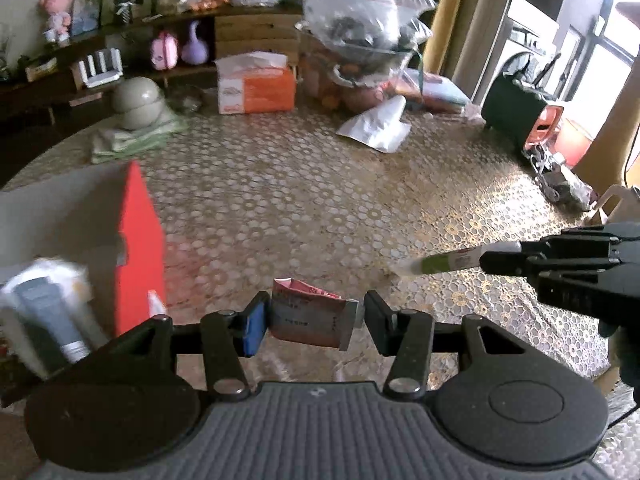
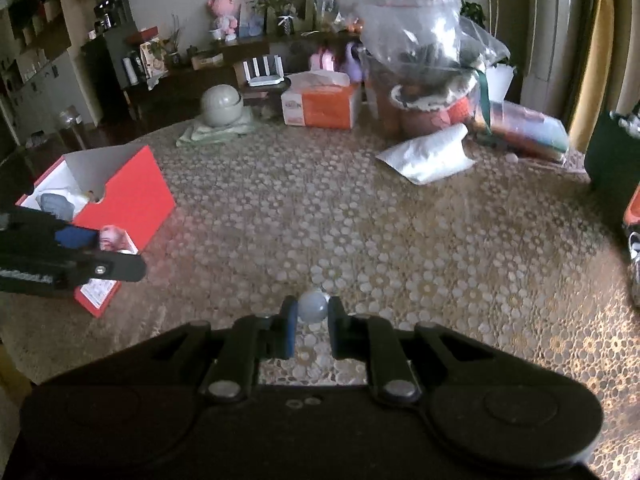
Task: Organize objects
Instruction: 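Carry the marker with the right tool to the box while the left tool carries the packet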
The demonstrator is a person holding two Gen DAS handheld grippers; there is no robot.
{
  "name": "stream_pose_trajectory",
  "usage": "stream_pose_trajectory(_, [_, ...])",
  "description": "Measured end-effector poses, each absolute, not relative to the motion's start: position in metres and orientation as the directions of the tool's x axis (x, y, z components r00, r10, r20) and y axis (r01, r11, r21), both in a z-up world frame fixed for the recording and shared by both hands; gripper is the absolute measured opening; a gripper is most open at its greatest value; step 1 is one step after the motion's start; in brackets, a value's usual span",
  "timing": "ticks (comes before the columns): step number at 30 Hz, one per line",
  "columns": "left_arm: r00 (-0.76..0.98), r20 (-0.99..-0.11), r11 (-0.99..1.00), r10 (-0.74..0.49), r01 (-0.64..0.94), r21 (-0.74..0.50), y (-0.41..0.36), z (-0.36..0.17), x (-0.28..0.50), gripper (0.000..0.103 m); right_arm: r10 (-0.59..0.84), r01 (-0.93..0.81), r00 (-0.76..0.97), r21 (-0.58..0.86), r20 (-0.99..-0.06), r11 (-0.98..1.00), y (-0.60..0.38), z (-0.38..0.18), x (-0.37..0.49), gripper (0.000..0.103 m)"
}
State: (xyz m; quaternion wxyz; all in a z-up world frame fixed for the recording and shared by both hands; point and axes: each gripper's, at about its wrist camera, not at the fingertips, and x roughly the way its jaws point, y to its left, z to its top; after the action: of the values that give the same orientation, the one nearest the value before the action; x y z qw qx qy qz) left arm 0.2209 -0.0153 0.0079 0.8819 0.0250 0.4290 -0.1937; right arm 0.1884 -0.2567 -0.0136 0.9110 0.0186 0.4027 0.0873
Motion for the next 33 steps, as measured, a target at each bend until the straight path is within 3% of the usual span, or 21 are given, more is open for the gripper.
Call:
stream_pose_trajectory(15, [0.625,-0.734,0.950,-0.264,0.302,-0.085,0.073,0.043,0.201,0.050,0.200,-0.221,0.722,0.053,-0.663,0.974,-0.201,0.045,0.188,0.015])
stream_pose_trajectory(33, [0.639,-0.757,0.984,-0.140,0.173,-0.036,0.187,0.050,0.206,0.050,0.363,-0.415,0.714,0.056,-0.598,0.908,-0.063,0.106,0.238,0.015])
